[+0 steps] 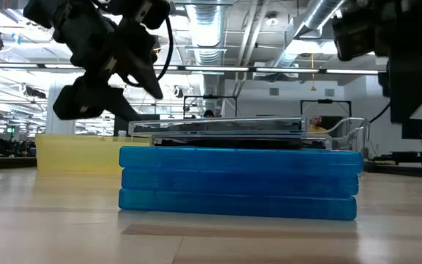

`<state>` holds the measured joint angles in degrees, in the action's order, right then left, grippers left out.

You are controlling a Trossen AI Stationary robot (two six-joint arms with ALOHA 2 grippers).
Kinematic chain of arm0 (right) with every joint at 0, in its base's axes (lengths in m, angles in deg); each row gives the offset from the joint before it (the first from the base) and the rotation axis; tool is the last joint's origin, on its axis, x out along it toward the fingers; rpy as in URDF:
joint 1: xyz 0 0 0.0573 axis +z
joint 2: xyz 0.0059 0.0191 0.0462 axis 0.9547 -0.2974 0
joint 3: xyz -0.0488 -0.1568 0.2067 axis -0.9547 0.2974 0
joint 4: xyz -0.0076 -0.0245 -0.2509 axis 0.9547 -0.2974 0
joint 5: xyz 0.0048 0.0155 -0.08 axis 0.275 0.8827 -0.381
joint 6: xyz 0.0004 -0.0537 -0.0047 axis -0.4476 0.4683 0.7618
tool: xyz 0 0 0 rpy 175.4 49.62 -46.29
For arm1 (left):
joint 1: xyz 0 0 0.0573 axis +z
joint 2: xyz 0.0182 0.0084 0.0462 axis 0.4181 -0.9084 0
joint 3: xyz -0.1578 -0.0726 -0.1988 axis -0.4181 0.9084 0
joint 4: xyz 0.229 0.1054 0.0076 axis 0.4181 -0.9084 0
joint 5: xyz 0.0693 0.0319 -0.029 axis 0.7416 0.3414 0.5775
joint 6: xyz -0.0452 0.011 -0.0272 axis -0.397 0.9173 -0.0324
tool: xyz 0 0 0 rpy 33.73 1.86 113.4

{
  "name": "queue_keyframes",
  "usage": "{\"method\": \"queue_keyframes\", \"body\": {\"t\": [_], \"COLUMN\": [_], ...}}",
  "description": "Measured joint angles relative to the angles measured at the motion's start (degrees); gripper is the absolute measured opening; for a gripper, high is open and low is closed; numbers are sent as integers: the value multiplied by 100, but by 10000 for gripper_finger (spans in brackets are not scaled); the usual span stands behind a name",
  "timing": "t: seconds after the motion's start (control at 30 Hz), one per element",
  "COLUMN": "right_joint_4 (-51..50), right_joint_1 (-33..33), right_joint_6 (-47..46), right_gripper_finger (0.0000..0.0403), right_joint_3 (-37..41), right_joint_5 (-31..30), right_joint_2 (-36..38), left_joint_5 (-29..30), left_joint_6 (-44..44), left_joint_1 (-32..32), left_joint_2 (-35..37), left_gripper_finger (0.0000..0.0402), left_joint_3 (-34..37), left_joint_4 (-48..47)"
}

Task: Pick & place jewel cases by type
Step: Put the black CD case into the transparent bin

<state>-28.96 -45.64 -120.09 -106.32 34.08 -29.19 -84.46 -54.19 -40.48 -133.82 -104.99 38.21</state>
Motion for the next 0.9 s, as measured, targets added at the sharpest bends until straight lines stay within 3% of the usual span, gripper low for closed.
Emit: {"method": "queue_keyframes", "body": {"t": [0.2, 0.4, 0.67, 0.8, 0.9], "right_joint_4": [530, 729, 998, 1155, 1180], "right_joint_1": [-18, -7, -65, -51, 9], "right_joint_6": [183, 524, 964, 1084, 1093], "right_gripper_finger": [90, 46, 7, 4, 5], "right_joint_3": [138, 148, 146, 141, 141], "right_joint_5": [-433, -451, -562, -559, -444], "right_joint_2": [-52, -118, -247, -472, -629], "left_joint_5": [-28, -186, 71, 81, 298], "left_joint_6": [-202, -379, -706, -1189, -1442], "left_joint_1": [-120, -409, -717, -1014, -1232], "left_joint_2": [-167, -471, -479, -396, -44], "left_gripper_finger": [193, 193, 193, 193, 193], "left_joint_3": [2, 0, 81, 363, 686], "left_joint_4": [179, 699, 930, 933, 1545]}}
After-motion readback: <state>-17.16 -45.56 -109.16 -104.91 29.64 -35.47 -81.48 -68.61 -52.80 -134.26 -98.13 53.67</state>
